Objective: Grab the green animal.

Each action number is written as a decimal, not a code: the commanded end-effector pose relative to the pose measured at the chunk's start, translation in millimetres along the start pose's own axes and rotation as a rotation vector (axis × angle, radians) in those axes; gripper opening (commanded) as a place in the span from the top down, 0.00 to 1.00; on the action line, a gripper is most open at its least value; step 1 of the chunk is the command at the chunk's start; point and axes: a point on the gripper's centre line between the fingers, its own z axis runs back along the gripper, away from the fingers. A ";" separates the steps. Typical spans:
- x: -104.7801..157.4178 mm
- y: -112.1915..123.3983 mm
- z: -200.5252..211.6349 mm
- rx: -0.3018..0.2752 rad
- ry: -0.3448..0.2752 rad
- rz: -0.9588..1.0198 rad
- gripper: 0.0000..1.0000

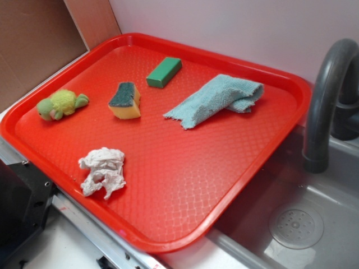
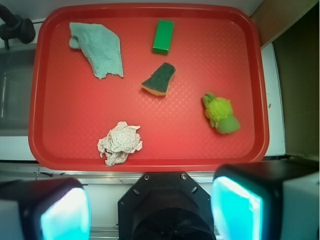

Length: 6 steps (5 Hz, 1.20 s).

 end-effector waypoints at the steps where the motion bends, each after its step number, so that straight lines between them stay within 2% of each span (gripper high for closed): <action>1: 0.0 0.0 0.0 0.000 0.000 0.000 0.00; 2: -1.8 25.5 -8.0 0.002 -0.090 -0.029 0.00; 3: -0.2 54.2 -25.9 0.021 -0.103 -0.097 0.00; 4: 4.5 70.7 -45.9 0.073 -0.155 -0.210 0.00; 5: 13.7 86.0 -67.4 0.085 -0.157 -0.281 0.00; 6: 21.9 100.9 -94.1 0.087 -0.123 -0.327 0.00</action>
